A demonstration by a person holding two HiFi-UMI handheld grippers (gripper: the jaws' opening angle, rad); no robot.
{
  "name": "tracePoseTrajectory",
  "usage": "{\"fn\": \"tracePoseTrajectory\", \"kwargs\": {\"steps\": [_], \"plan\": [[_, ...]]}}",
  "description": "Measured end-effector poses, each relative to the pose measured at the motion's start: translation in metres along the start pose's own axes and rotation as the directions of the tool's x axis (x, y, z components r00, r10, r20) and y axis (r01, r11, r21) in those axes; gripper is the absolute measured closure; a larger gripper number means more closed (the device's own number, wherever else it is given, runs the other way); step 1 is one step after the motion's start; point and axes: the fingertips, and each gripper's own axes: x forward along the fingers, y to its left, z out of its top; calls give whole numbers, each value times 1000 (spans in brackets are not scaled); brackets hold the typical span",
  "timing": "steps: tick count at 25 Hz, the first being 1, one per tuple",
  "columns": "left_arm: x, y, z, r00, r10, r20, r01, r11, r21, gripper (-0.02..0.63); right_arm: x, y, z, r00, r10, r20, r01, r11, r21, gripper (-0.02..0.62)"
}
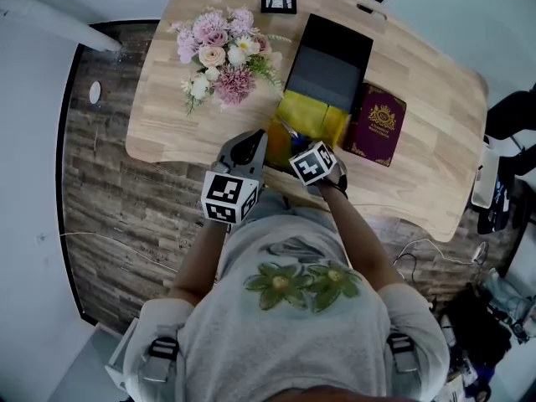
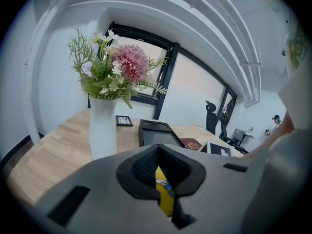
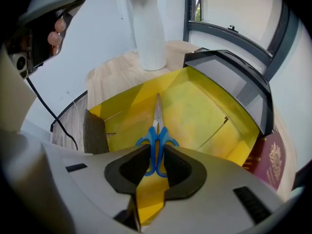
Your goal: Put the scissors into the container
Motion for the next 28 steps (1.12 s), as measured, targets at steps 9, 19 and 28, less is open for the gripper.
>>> {"fn": "tracePoseTrajectory", "kwargs": {"steps": [9, 19, 28], "plan": [[1, 0, 2, 1000, -2, 1, 2, 1000, 3, 601, 2, 2, -1, 1000, 6, -24, -6, 1000, -11, 494], [1, -5, 3, 1000, -10, 6, 10, 1000, 13, 601, -3, 3, 1, 1000, 8, 17, -8, 1000, -8, 472], [0, -13, 5, 1000, -27, 11, 26, 999, 28, 601, -32, -4, 10, 986, -12, 167, -2, 996, 84, 513]]}}
